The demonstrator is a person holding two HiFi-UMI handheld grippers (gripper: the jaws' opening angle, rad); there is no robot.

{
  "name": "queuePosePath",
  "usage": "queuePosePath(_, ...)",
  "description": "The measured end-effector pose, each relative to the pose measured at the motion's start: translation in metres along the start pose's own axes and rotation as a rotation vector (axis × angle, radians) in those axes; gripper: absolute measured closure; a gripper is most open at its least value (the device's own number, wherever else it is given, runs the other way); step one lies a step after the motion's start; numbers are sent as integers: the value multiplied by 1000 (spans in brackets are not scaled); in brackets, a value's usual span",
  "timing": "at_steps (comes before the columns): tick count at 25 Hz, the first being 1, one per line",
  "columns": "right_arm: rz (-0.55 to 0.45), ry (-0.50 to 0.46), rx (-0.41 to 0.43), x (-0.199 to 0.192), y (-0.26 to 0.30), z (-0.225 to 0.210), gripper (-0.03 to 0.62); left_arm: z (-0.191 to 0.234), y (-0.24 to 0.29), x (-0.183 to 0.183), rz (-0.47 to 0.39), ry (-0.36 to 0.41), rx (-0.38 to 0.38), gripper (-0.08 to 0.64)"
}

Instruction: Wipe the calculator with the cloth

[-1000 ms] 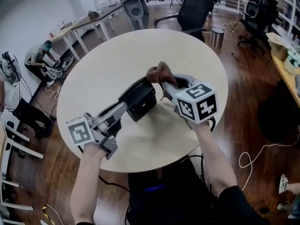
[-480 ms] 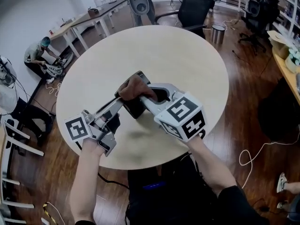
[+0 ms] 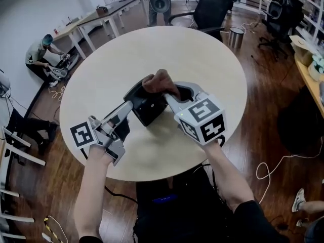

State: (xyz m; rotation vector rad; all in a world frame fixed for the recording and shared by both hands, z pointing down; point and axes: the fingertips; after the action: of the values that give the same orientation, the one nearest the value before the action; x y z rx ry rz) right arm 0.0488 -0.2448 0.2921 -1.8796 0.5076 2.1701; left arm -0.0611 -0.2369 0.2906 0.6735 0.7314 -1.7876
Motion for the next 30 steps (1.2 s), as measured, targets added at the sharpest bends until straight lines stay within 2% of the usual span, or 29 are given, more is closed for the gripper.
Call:
queuePosePath(4,55,-131,98,-21,-4,45,528,3,0,-2,4,3,15,485)
queuePosePath(8,151,-339,209,-46,-10,86,528,4,-2,0,-6,0,19,485)
queuePosePath(9,155,-352,214,-47,-12,87,528,5,-3,0,-6,1,20,485)
queuePosePath(11,103,-288,171,-29,-17,74,528,6,-3,0,-6,-1,23,483)
queuePosePath(14,-27,-153,43,25,-16,41,528,5,-6,4,-23,-16,16,483)
queuePosePath(16,-35,-157,12,42,-6,40,528,4,-9,7,-31,-20,9,483)
queuePosePath(21,101,-313,125,-1,3,90,528,9,-9,5,-26,-9,25,483)
queuePosePath(25,201,-371,256,-37,-9,115,528,7,-9,6,-23,7,23,483)
queuePosePath(27,187,-283,272,-34,-15,104,528,5,-7,3,-4,45,27,483)
queuePosePath(30,44,-94,205,19,-23,67,528,-1,-5,2,32,131,37,482)
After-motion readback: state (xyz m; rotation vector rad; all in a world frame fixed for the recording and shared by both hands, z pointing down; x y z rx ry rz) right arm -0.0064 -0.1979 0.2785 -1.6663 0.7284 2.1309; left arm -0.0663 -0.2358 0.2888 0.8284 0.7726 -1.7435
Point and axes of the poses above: the fingertips, and each gripper's own axes: y forward along the fingers, z to its left, x out of its top, and after that the axes turned 7 degrees about -x, right-handed
